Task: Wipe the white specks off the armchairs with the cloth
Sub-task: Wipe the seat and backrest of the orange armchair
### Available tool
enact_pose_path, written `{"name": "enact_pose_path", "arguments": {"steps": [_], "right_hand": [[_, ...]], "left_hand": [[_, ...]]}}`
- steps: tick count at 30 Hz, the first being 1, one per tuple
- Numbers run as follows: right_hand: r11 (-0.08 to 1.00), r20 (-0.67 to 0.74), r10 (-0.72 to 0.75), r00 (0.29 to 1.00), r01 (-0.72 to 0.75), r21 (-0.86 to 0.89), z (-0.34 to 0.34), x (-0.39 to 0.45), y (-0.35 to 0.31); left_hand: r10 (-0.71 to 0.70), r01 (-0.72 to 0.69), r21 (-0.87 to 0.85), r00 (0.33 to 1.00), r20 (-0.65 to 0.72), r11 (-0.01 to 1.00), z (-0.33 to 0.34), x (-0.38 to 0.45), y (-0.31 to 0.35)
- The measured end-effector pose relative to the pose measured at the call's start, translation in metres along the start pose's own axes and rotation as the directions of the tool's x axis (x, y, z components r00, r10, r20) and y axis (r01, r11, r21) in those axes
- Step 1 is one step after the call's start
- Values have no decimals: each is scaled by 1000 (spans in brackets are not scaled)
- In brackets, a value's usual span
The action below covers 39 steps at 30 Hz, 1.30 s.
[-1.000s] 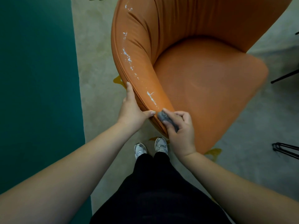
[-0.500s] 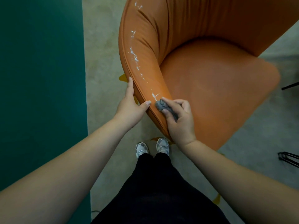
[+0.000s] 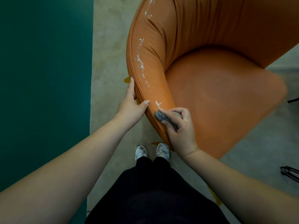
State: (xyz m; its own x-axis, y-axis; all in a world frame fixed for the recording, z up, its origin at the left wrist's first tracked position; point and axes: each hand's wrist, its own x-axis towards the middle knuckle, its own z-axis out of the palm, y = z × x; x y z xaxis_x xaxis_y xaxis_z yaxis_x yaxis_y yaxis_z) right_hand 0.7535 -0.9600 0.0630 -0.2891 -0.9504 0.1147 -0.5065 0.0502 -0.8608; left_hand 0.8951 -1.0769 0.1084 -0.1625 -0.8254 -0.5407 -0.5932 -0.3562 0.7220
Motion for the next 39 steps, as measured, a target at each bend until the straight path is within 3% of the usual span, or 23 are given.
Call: {"name": "enact_pose_path", "arguments": {"steps": [7,14,20,26,33,39], "right_hand": [[1000,-2,8,1000,-8,-12,16,47,-1],[1000,22,13,1000,-12,-28,11,30,-4],[997,3,-8,1000,8,-83,29,79,-10],[996,-16,-30,999,29,-83,22,48,-15],[997,-70,-8,998,2,-78,45,97,-21],[998,-94,30,995,-35,-56,46,81,-26]], "left_hand": [[7,-7,-15,1000,0,1000,-7,12,0],[27,-26,-35,999,21,999,-29,35,13],[35,-33,-31,998,56,999,-45,56,27],[-1,8,-62,993,119,998,-56,71,36],[6,7,-93,989,147,996,-62,89,39],[28,-17,-63,982,185,998,-69,99,45]]}}
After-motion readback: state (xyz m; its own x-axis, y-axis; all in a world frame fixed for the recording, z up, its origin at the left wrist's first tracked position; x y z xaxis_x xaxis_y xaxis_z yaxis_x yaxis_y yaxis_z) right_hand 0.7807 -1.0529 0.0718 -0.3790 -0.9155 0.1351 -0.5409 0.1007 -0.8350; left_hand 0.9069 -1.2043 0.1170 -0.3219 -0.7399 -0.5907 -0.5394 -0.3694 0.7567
